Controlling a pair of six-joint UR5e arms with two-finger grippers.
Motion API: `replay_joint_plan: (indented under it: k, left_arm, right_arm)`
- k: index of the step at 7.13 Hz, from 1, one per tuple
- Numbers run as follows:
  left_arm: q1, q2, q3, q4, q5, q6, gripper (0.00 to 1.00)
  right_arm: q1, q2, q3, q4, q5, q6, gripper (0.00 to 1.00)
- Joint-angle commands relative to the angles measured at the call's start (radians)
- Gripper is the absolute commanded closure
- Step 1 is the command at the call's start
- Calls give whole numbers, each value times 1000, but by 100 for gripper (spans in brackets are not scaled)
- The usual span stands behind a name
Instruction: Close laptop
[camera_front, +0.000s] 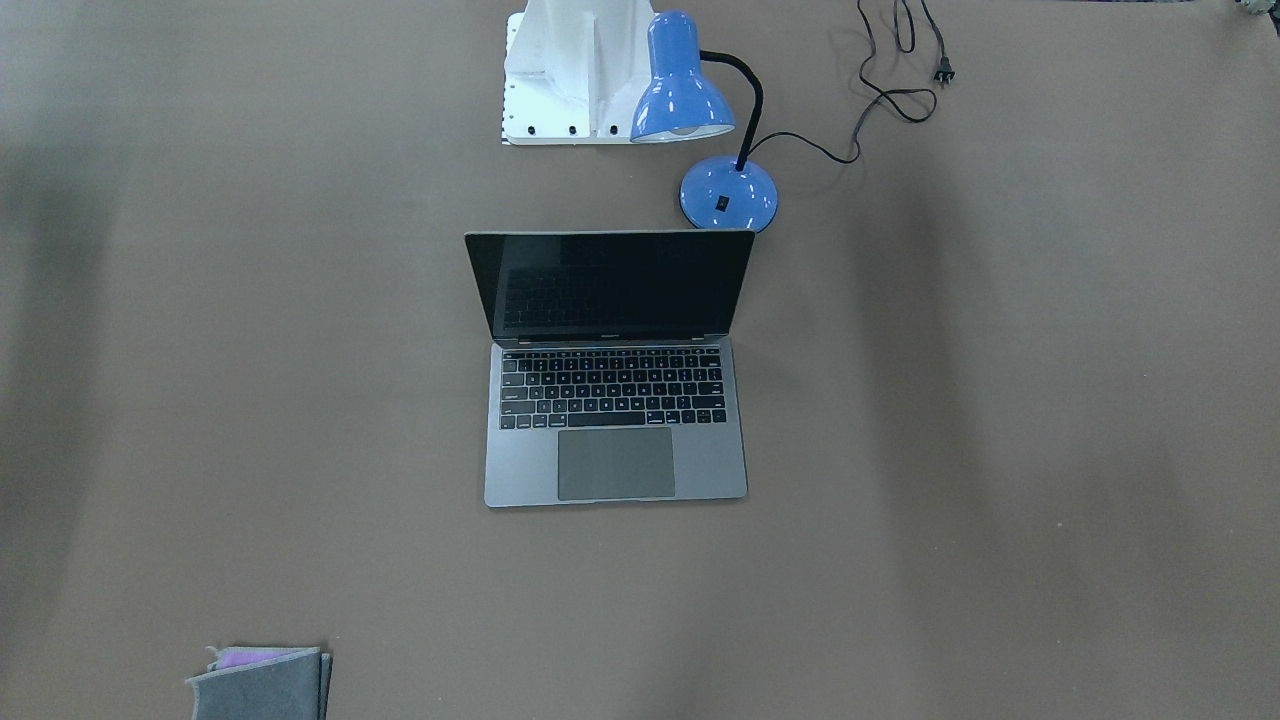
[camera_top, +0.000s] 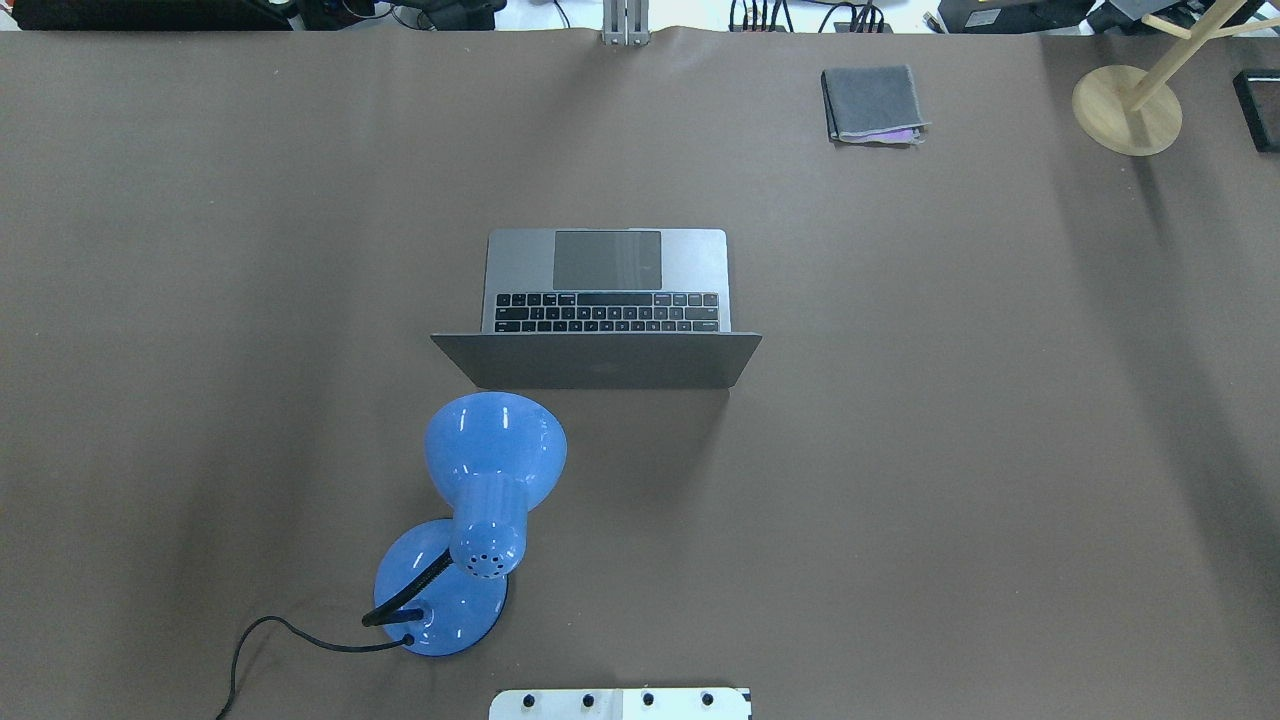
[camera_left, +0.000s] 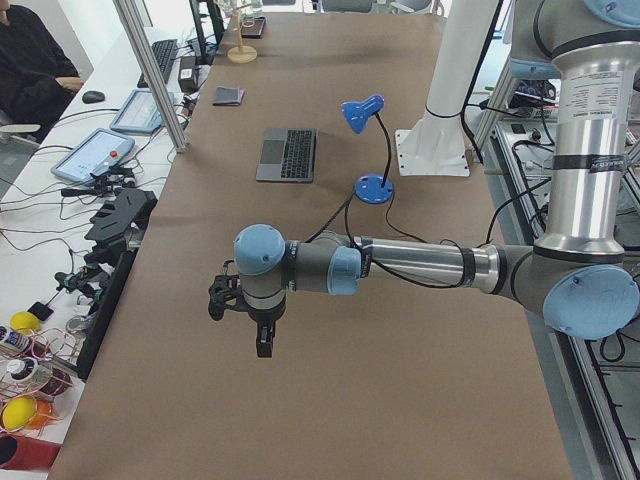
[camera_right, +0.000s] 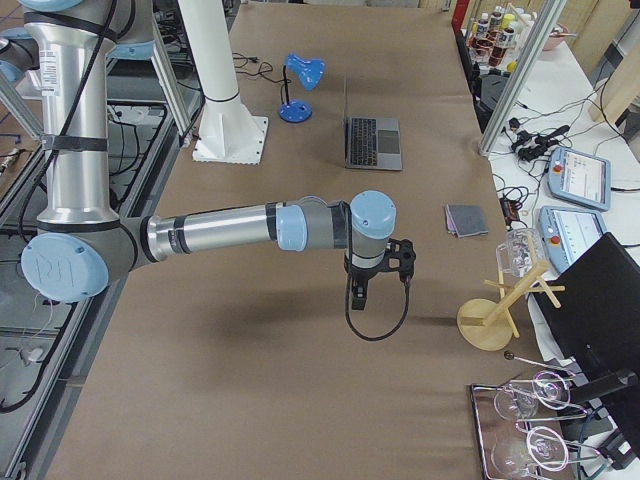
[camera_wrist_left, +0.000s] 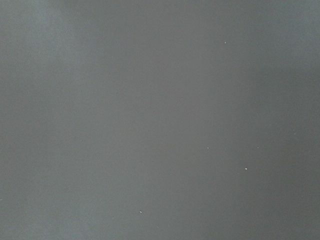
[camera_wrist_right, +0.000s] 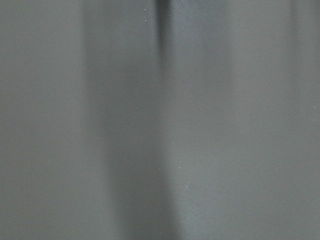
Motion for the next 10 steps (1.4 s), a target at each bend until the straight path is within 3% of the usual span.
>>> replay_joint_plan:
  k: [1,8,10]
  left_arm:
    - [0,-5,1,1,1,0,2]
    - [0,1,-9,-1,-1,0,2]
    - [3,-33,-13,6,-1,-11,2]
  right_arm:
    - [0,4,-2,0,0,0,0]
    - [-2,13,10,3,12,0,0]
    - [-78,61,-14,5,-18,2,0]
